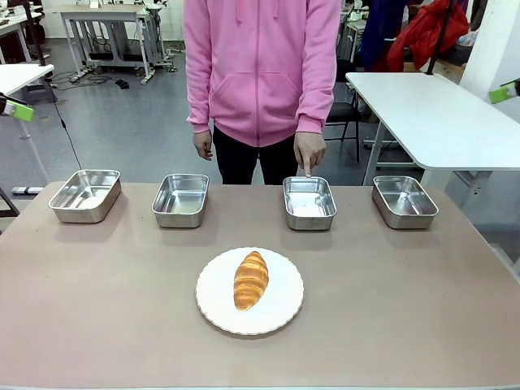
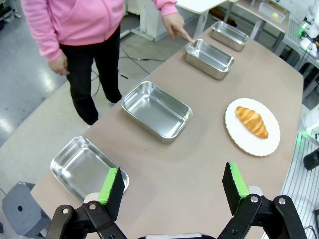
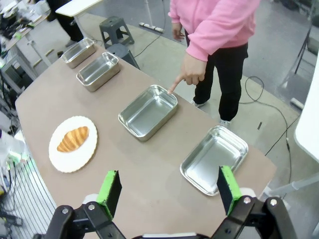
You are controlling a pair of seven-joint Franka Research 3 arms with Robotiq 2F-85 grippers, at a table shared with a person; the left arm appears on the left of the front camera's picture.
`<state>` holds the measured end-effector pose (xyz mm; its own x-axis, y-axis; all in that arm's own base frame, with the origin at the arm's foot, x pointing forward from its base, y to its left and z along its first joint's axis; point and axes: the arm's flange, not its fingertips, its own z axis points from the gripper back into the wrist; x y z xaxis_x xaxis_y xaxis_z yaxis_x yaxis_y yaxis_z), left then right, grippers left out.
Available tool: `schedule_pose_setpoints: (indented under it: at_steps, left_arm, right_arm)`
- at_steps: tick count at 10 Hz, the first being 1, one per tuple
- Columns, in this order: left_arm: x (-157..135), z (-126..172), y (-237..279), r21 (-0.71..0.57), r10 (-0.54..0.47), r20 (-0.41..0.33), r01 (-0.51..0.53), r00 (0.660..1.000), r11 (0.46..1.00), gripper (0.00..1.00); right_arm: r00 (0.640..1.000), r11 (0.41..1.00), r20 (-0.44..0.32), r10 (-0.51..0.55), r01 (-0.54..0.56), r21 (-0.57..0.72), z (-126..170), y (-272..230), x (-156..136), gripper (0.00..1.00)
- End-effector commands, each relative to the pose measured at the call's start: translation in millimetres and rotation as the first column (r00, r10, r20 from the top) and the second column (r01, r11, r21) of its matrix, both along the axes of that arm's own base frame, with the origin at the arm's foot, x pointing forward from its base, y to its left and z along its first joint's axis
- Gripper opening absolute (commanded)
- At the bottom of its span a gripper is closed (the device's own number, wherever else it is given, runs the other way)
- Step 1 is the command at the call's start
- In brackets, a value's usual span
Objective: Place the bread in the container.
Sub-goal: Place the Butter Roll into the Airtight Container indicated by the human.
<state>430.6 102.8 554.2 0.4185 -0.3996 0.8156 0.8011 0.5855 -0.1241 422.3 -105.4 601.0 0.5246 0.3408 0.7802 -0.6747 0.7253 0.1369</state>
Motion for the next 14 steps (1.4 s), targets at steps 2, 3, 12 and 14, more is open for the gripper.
schedule_pose_setpoints:
  at_steps: [2,3,12,14]
  left_arm:
    - [-0.8,0.0,0.6,-0.007,-0.002,-0.002,0.002,1.000,1.000,1.00]
    - [-0.8,0.0,0.6,-0.007,-0.002,-0.002,0.002,1.000,1.000,1.00]
    - [-0.8,0.0,0.6,-0.007,-0.002,-0.002,0.002,1.000,1.000,1.00]
    - [-0.8,0.0,0.6,-0.007,-0.002,-0.002,0.002,1.000,1.000,1.00]
  right_arm:
    - [0.977,0.985,-0.126,-0.170,0.170,-0.013,16.4,98.9,9.9,1.00]
    - [0.971,0.983,-0.157,-0.182,0.180,-0.030,19.5,135.7,7.3,1.00]
    - [0.693,0.780,-0.359,-0.625,0.545,-0.306,-120.0,391.6,-48.4,1.00]
    - [0.659,0.770,-0.399,-0.637,0.567,-0.292,-136.2,388.1,-37.6,1.00]
